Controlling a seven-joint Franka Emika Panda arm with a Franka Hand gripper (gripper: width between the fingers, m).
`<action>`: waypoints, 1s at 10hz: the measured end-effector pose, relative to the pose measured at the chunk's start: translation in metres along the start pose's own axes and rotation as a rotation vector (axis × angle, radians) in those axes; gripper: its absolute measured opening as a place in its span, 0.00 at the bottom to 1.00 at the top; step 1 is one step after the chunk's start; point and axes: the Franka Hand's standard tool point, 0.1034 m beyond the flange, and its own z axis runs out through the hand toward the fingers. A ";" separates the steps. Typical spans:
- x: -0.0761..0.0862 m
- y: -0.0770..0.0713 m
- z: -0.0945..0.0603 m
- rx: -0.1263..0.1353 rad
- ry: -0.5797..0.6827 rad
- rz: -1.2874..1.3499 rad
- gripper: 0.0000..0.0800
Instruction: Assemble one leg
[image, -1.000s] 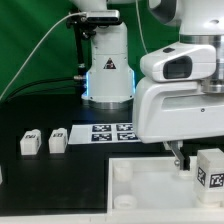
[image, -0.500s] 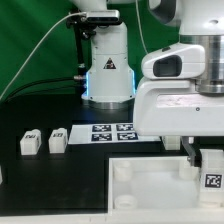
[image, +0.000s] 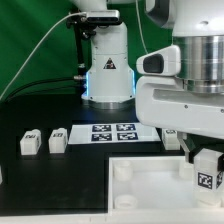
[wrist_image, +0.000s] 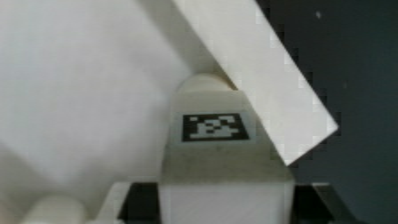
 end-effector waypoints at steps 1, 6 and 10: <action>0.001 0.002 0.000 0.014 -0.018 0.151 0.36; -0.012 -0.004 0.001 0.011 -0.050 0.676 0.37; -0.012 -0.001 0.006 0.005 -0.048 0.396 0.67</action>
Offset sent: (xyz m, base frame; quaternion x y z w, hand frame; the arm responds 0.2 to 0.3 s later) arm 0.0127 0.0168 0.0068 0.0350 0.0039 0.3331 0.9422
